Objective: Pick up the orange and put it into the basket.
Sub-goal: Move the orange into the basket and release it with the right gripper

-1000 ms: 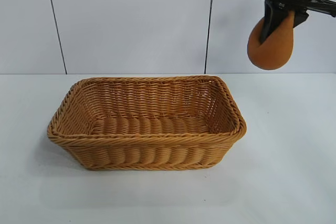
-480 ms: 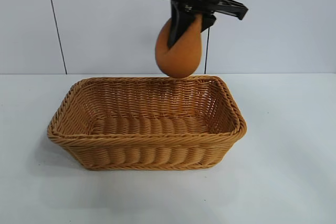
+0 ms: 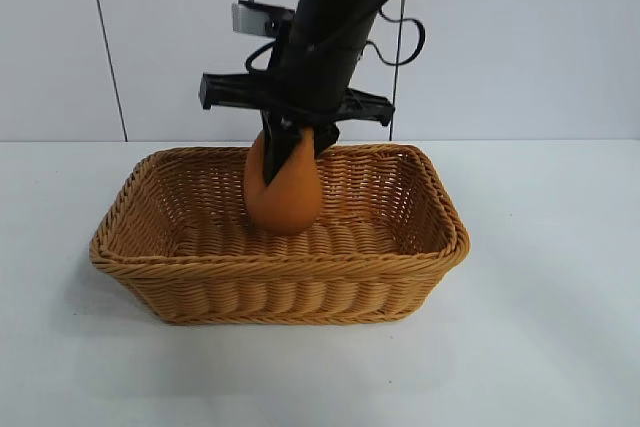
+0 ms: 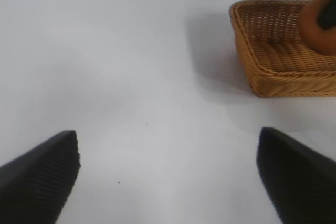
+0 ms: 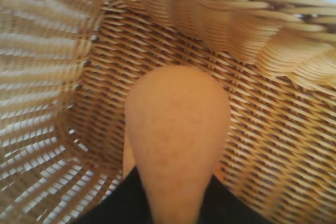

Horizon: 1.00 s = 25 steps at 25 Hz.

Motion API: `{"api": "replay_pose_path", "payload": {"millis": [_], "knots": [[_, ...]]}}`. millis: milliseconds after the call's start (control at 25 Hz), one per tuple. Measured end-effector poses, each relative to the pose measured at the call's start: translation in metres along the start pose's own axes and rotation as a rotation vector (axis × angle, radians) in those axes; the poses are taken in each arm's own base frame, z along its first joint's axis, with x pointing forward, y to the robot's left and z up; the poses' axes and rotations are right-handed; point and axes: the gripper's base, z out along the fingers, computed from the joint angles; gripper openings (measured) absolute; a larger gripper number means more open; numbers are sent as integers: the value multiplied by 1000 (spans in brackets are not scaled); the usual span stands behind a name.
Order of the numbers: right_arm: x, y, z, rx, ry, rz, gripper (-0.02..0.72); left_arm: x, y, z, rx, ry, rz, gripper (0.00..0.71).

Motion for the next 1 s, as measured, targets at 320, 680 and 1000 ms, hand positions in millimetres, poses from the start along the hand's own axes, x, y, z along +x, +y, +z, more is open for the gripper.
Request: {"api": "replay_pose_path", "payload": {"millis": [320, 680, 1000], "knots": [[3, -3, 18, 4, 39, 10, 176, 0, 0, 0, 0, 0, 0, 651], [-2, 0, -5, 32, 104, -23, 684, 0, 0, 0, 0, 0, 0, 651], [-36, 7, -68, 101, -75, -82, 694, 0, 0, 0, -5, 0, 3, 651]]}}
